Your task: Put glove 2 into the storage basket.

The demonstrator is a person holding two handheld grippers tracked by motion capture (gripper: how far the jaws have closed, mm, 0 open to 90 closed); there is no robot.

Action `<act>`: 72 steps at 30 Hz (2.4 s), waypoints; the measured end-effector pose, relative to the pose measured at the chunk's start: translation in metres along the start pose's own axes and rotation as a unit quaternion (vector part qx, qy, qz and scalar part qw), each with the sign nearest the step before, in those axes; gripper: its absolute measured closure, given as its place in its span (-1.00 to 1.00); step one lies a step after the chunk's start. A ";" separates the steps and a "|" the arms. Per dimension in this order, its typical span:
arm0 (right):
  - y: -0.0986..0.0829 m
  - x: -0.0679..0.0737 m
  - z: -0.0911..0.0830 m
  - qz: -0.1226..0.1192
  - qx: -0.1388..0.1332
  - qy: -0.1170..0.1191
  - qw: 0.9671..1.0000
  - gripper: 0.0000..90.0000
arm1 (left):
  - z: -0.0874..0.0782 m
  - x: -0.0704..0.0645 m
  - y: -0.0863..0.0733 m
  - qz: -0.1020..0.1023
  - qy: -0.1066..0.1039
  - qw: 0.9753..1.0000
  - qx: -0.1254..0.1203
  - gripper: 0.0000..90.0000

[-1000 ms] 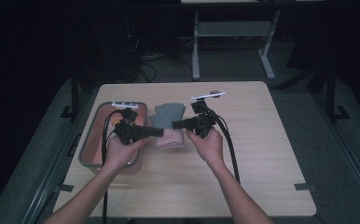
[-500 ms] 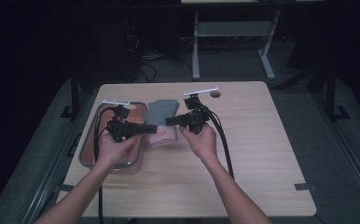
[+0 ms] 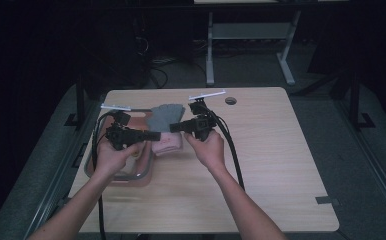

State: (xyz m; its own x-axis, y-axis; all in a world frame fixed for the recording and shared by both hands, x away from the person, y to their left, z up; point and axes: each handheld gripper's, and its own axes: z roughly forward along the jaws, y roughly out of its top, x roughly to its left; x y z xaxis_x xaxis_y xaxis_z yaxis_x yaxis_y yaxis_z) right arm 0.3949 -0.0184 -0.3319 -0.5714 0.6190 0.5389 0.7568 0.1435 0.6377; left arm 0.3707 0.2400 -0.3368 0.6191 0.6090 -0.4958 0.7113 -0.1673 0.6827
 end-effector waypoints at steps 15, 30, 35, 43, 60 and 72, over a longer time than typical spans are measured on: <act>0.008 0.011 0.023 -0.004 -0.001 0.019 1.000 0.66 | -0.022 0.017 0.000 -0.004 0.006 1.000 0.003 0.59; 0.015 0.027 0.044 -0.015 0.001 0.037 0.999 0.66 | -0.048 0.029 -0.006 -0.006 0.015 1.000 -0.004 0.58; 0.016 0.032 0.052 -0.018 0.004 0.041 0.999 0.66 | -0.055 0.034 -0.010 -0.012 0.015 1.000 -0.006 0.58; 0.017 0.040 0.065 -0.018 0.007 0.051 0.998 0.66 | -0.067 0.043 -0.016 -0.016 0.021 1.000 -0.007 0.59; 0.013 0.045 0.093 -0.009 0.021 0.065 0.998 0.66 | -0.078 0.061 -0.028 -0.024 0.034 0.999 0.004 0.59; 0.008 0.043 0.116 -0.002 0.030 0.058 0.998 0.66 | -0.077 0.078 -0.036 -0.037 0.042 0.998 0.023 0.59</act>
State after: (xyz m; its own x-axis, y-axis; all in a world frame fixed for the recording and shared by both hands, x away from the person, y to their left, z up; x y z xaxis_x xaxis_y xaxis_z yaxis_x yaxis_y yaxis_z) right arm 0.4128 0.0986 -0.3674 -0.6040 0.5252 0.5995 0.7707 0.1934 0.6071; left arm 0.3677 0.3531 -0.3591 0.5354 0.6831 -0.4967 0.7701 -0.1534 0.6192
